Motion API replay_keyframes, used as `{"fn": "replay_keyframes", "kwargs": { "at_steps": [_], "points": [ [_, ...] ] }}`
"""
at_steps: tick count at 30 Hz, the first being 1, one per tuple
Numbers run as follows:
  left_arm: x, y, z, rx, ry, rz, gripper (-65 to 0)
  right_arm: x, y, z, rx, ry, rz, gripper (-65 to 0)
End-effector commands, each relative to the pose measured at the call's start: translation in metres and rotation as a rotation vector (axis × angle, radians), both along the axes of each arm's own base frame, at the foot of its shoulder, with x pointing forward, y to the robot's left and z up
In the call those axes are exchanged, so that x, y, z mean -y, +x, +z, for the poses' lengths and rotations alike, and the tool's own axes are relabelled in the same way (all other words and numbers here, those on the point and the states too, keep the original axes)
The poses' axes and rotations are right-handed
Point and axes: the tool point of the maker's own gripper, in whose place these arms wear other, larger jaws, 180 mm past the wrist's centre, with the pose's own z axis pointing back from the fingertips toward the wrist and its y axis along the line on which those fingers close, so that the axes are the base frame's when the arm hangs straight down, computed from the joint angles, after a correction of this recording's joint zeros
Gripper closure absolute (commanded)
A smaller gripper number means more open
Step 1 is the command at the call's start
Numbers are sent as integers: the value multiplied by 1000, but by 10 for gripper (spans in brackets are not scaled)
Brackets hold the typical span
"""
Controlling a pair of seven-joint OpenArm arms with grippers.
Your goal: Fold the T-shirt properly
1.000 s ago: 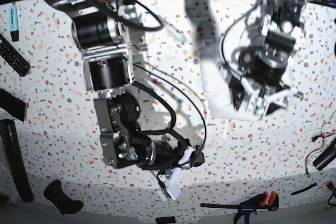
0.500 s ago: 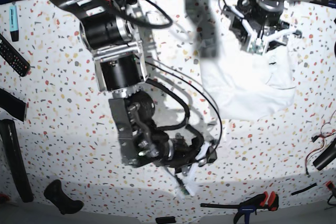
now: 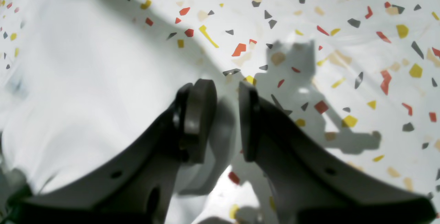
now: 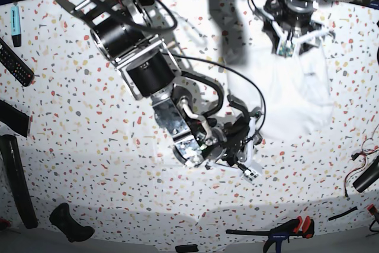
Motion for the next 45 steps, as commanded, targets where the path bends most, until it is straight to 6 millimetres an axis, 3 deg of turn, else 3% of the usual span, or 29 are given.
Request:
{"fn": "replay_keyframes", "kwargs": {
  "at_steps": [1, 4, 8, 11, 15, 18, 22, 32, 35, 37, 39, 45],
  "points": [
    [-15, -10, -17, -85, 38, 46, -340, -5, 4, 11, 22, 20, 10, -164],
    [-25, -1, -28, -98, 74, 56, -339, -1, -15, -15, -42, -13, 13, -164],
    [-31, 20, -18, -46, 122, 46, -339, 30, -31, -50, -110, -87, -9, -164],
    [-33, 37, -8, -4, 138, 45, -340, 50, -36, -57, -144, -103, -26, -164],
    [-32, 56, 3, 46, 135, 41, -339, 72, -37, -52, -164, -118, -34, -164],
    [-28, 61, 7, 64, 157, -5, -339, 82, -33, -41, -145, -113, -35, -164],
    [-18, 66, 9, 86, 160, -84, -339, 79, -34, -28, -132, -92, -20, -164],
    [-34, 61, 7, 54, 193, -52, -339, 2, 1, 80, 149, 215, 16, -164],
    [-34, 61, 6, 51, 190, -51, -339, -18, 11, 96, 321, 226, 22, -164],
    [-34, 60, 6, 47, 192, -48, -339, -14, 32, 82, 368, 177, -81, -164],
    [-35, 60, 5, 40, 194, -45, -339, -1, 45, 51, 347, 101, -141, -164],
    [-36, 60, 6, 44, 197, -49, -339, 34, 61, -15, 288, -127, -187, -164]
  ]
}}
